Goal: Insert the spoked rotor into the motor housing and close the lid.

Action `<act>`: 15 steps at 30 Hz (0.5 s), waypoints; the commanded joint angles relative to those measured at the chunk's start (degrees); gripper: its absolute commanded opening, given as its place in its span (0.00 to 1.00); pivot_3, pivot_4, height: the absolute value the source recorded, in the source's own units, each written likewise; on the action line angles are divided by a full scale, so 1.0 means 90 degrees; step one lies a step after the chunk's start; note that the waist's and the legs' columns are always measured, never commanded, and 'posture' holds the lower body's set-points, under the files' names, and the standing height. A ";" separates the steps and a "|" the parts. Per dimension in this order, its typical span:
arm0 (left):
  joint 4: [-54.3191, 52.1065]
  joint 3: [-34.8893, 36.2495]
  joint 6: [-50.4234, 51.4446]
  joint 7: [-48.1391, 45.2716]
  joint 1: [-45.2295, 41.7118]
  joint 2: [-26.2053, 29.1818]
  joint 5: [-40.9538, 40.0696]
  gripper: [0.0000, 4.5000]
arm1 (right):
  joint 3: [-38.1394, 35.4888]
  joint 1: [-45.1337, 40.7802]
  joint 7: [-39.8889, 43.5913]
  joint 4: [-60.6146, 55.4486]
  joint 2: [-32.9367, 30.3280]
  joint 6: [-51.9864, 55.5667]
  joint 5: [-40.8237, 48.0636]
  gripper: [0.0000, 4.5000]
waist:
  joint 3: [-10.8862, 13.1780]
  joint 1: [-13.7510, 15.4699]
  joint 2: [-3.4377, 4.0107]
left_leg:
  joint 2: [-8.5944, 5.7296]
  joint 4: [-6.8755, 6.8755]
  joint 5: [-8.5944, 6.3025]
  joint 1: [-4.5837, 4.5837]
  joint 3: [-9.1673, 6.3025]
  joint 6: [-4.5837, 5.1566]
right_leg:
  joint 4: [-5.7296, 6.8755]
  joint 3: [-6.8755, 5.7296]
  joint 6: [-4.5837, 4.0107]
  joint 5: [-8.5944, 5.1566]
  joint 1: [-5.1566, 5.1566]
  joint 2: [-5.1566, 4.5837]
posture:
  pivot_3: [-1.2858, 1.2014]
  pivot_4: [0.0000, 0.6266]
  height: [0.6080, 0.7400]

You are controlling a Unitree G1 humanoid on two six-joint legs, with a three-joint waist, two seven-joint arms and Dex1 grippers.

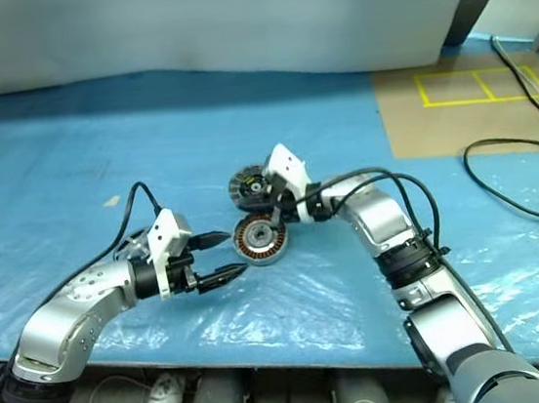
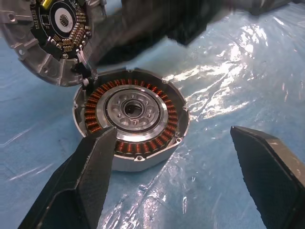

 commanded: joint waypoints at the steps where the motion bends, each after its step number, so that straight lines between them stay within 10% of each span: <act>1: -0.0207 0.0062 0.0006 -0.0004 -0.0070 0.0060 -0.0124 0.89 | 0.0688 0.0402 -0.0109 0.0494 -0.0357 -0.0919 -0.0973 0.00 | -0.0005 -0.0022 0.0013 | -0.0003 0.0002 0.0000 -0.0005 0.0004 -0.0001 | -0.0002 0.0003 0.0001 0.0000 -0.0005 -0.0004 | 0.52 0.24 1.00; 15: -0.0106 0.0082 -0.0057 -0.0067 -0.0071 0.0149 -0.0185 0.89 | -0.0846 0.0078 0.0191 -0.0704 0.0414 0.0714 0.1091 0.00 | -0.0009 -0.0032 0.0008 | -0.0002 0.0007 0.0000 -0.0001 0.0003 0.0002 | 0.0003 0.0015 0.0003 -0.0008 -0.0007 0.0002 | 0.52 0.24 1.00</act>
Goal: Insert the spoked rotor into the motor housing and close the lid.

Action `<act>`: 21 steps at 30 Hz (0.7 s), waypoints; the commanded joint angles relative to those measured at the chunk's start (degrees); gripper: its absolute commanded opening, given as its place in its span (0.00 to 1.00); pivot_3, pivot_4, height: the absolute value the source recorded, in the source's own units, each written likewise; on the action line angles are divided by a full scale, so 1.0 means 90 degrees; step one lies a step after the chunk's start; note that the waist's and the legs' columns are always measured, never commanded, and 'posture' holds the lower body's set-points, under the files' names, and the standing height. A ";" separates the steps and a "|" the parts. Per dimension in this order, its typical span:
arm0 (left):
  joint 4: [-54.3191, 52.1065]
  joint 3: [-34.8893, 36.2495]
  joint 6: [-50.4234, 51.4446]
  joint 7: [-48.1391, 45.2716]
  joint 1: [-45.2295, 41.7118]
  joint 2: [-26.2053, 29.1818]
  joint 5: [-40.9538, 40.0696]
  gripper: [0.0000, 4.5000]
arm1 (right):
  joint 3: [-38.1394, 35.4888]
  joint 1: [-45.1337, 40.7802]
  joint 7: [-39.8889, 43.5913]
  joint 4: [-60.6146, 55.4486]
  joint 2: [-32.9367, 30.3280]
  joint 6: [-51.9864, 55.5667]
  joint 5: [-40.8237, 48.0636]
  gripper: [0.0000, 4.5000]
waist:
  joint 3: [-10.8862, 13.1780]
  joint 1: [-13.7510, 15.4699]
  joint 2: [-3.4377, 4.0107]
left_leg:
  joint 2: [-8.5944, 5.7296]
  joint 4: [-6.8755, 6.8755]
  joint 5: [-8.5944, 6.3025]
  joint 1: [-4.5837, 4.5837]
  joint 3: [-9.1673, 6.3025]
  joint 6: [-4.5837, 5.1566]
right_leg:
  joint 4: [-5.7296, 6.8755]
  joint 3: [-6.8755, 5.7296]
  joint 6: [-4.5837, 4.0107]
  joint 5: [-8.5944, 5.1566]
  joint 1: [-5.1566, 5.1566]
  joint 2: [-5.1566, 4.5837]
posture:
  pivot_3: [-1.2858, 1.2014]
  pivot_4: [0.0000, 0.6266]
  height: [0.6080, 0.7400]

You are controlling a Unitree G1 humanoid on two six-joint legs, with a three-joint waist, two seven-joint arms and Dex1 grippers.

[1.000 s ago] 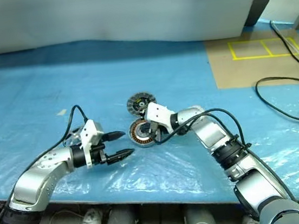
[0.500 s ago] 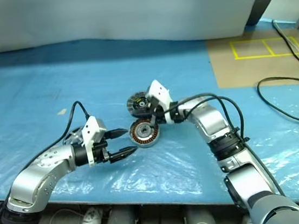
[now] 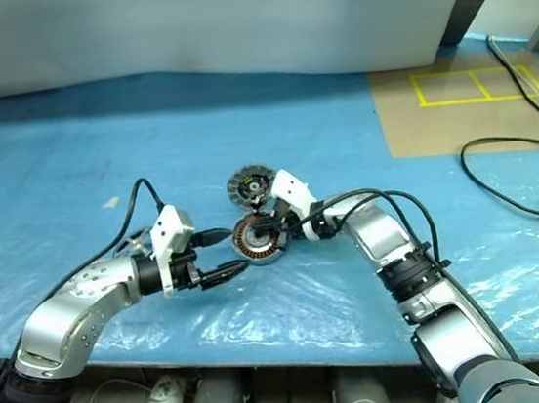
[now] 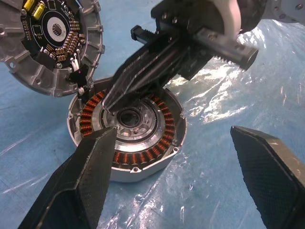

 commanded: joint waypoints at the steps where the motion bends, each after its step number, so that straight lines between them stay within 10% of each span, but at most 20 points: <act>1: -0.0098 0.0197 -0.0175 -0.0185 0.0092 0.0165 -0.0111 0.89 | -0.0091 -0.0028 0.0180 -0.0555 -0.0023 0.0259 0.0352 0.00 | 0.0000 0.0001 0.0000 | 0.0000 -0.0002 0.0000 -0.0001 -0.0001 0.0000 | 0.0000 -0.0004 0.0000 0.0000 0.0000 0.0000 | 0.52 0.24 1.00; 8: 0.0143 0.0416 -0.0400 -0.0453 0.0306 0.0417 -0.0107 0.89 | 0.1044 0.0307 -0.0192 0.0690 -0.0437 -0.0998 -0.1245 0.00 | -0.0001 0.0002 0.0002 | 0.0000 -0.0005 -0.0001 0.0004 0.0000 -0.0002 | -0.0001 -0.0005 0.0000 0.0000 0.0003 -0.0003 | 0.52 0.24 1.00; 21: 0.0601 0.2265 -0.0279 -0.1353 0.0932 0.1913 -0.0680 0.89 | -0.0297 0.0229 0.0169 -0.0993 -0.0452 0.0282 0.0455 0.00 | 0.0002 0.0007 -0.0004 | 0.0002 -0.0005 -0.0001 0.0007 0.0001 0.0000 | -0.0010 -0.0002 -0.0002 -0.0003 0.0006 0.0001 | 0.52 0.24 1.00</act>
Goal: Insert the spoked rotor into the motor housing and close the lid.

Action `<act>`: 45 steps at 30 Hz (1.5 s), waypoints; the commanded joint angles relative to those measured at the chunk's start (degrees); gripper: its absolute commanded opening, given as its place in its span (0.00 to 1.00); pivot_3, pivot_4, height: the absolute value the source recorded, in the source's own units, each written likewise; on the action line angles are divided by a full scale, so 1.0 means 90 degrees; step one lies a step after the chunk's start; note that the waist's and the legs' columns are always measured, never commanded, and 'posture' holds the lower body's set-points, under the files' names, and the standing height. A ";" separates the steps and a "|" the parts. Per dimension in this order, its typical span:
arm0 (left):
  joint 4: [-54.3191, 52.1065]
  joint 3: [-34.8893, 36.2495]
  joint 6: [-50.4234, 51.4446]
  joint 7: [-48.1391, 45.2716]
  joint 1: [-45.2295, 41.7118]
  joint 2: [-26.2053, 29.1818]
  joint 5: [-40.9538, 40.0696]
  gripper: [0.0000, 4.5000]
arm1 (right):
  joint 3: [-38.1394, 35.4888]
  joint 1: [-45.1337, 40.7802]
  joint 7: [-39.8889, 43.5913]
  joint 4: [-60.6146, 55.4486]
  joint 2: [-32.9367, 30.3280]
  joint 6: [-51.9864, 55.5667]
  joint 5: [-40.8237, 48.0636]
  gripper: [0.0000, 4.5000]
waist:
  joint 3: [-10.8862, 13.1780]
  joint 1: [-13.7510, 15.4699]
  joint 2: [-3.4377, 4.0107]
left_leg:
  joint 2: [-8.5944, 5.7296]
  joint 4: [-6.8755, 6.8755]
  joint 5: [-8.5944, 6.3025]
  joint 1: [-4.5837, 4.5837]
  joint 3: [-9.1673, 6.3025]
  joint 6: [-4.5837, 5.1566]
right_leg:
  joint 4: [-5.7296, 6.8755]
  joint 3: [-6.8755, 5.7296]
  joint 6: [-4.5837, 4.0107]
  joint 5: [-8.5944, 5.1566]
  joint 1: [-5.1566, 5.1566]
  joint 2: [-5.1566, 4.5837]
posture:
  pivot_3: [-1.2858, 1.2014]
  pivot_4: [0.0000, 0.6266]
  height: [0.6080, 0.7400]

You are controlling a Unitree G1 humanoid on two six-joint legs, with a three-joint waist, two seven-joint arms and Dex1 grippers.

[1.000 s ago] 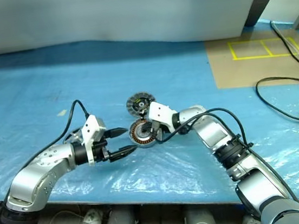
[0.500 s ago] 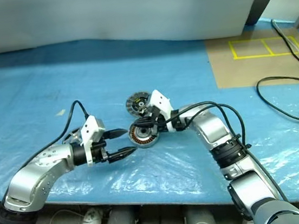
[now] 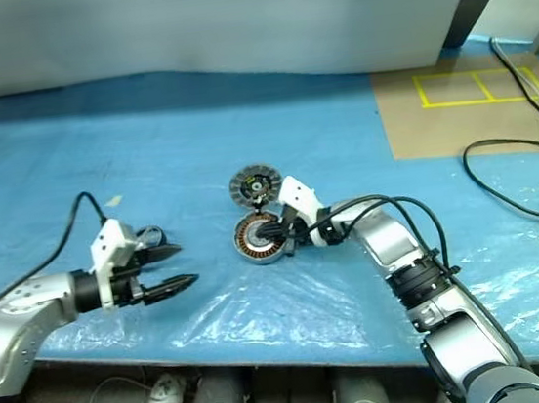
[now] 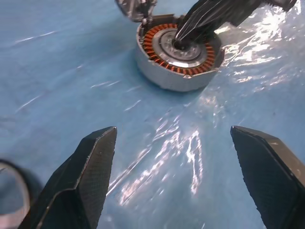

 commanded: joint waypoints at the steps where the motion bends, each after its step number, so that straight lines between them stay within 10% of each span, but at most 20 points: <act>1: 0.0252 0.0794 0.0038 -0.0337 -0.0103 0.0466 -0.0287 0.89 | -0.0408 -0.0084 0.0103 -0.0885 -0.0061 0.0430 0.0602 0.00 | 0.0000 0.0000 0.0000 | 0.0002 -0.0002 0.0000 -0.0004 0.0000 0.0000 | 0.0000 -0.0001 0.0000 0.0000 -0.0005 0.0002 | 0.52 0.24 1.00; 11: 0.3688 -0.0778 -0.2707 -0.1747 -0.2546 0.1570 0.1998 0.89 | -0.0106 0.0004 0.0336 -0.1706 -0.0833 0.0447 0.0413 0.00 | 0.0003 0.0054 -0.0009 | -0.0007 -0.0004 0.0000 0.0004 -0.0001 -0.0001 | -0.0005 0.0002 0.0003 0.0001 0.0004 -0.0010 | 0.52 0.24 1.00; 26: 0.6988 -0.2467 -0.5432 -0.3096 -0.4753 0.0528 0.3771 0.89 | 0.0068 -0.0361 0.0905 -0.1989 -0.1226 -0.0314 0.0226 0.00 | 0.0004 0.0033 -0.0014 | -0.0005 -0.0006 0.0001 -0.0003 -0.0004 -0.0005 | 0.0024 -0.0009 0.0004 0.0001 -0.0006 -0.0010 | 0.52 0.24 1.00; 39: 0.7310 -0.2561 -0.5640 -0.3268 -0.4748 0.0252 0.4133 0.89 | 0.0114 -0.0242 0.0576 -0.1857 -0.1231 -0.0371 0.0025 0.00 | 0.0005 0.0076 -0.0017 | -0.0004 0.0003 0.0001 -0.0006 -0.0009 -0.0005 | 0.0032 -0.0012 0.0003 0.0001 -0.0006 -0.0013 | 0.52 0.24 1.00; 45: 0.7154 -0.2528 -0.5550 -0.3286 -0.4552 0.0273 0.4118 0.53 | 0.0146 -0.0203 0.0478 -0.1837 -0.1198 -0.0400 -0.0050 0.00 | 0.0004 0.0084 -0.0015 | -0.0004 0.0002 0.0001 -0.0006 -0.0009 -0.0005 | 0.0031 -0.0013 0.0004 0.0001 -0.0006 -0.0013 | 0.52 0.24 1.00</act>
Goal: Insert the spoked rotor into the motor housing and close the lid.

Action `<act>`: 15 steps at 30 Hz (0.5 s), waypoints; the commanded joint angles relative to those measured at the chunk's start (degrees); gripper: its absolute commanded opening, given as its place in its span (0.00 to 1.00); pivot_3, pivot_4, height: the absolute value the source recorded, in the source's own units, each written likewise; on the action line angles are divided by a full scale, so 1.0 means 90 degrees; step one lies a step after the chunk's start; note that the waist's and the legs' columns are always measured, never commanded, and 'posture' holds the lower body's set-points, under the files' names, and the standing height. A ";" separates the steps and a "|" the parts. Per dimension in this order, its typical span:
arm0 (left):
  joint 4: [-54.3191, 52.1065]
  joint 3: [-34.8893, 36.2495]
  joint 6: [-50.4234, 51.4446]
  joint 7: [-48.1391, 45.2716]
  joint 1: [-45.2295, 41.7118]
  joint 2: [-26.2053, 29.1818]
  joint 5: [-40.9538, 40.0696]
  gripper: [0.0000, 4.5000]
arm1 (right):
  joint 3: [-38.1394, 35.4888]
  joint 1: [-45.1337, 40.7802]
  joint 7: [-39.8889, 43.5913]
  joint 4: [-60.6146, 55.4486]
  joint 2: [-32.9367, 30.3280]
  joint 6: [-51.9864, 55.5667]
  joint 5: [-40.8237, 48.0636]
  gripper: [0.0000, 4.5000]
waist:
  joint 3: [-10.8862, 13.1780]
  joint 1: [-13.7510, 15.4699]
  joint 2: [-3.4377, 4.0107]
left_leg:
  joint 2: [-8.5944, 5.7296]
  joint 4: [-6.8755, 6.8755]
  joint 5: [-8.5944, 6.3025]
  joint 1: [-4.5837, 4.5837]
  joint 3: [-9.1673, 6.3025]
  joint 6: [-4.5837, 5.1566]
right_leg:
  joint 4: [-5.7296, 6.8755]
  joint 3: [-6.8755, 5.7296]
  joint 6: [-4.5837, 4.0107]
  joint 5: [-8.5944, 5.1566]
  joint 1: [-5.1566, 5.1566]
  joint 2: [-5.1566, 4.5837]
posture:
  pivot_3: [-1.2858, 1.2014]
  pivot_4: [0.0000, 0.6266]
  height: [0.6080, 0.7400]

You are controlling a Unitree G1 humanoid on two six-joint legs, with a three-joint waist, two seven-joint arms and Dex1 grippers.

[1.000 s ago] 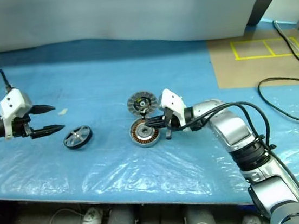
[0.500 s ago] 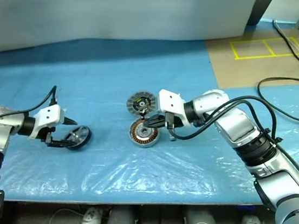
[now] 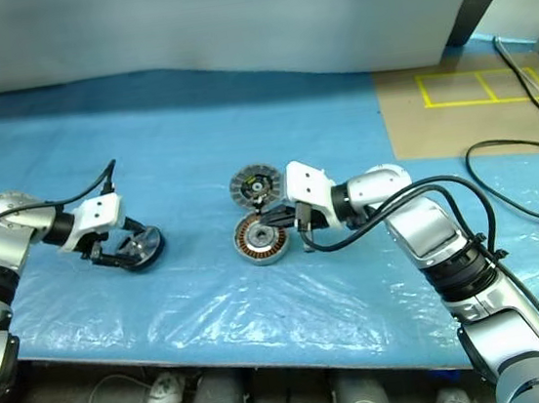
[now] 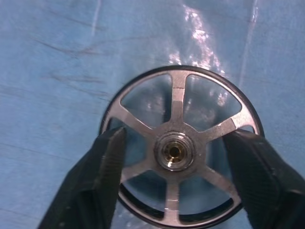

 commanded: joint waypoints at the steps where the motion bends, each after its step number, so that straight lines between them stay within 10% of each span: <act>1: -0.0171 0.0028 0.0055 -0.0003 0.0071 0.0091 0.0061 0.47 | -0.0049 0.0003 -0.0049 -0.0095 0.0044 -0.0103 0.0003 0.00 | -0.0003 0.0010 0.0007 | -0.0001 0.0000 0.0000 0.0003 0.0000 0.0000 | 0.0001 0.0001 0.0000 0.0000 0.0002 -0.0001 | 0.52 0.24 1.00; 3: -0.0210 0.0058 0.0097 0.0060 0.0105 0.0098 0.0075 0.34 | -0.0040 -0.0017 -0.0056 -0.0065 0.0059 -0.0110 -0.0017 0.00 | -0.0004 0.0046 0.0008 | -0.0003 0.0000 0.0000 0.0006 0.0000 0.0000 | 0.0003 0.0001 -0.0001 0.0000 0.0004 -0.0004 | 0.52 0.24 1.00; 15: -0.1036 0.0165 0.0390 0.0133 0.0752 0.0047 -0.0040 0.30 | -0.0044 -0.0017 -0.0102 -0.0008 0.0102 -0.0113 -0.0092 0.00 | -0.0009 0.0094 0.0016 | -0.0003 0.0001 0.0000 0.0015 0.0006 0.0000 | 0.0002 0.0008 -0.0001 -0.0001 0.0009 -0.0006 | 0.52 0.24 1.00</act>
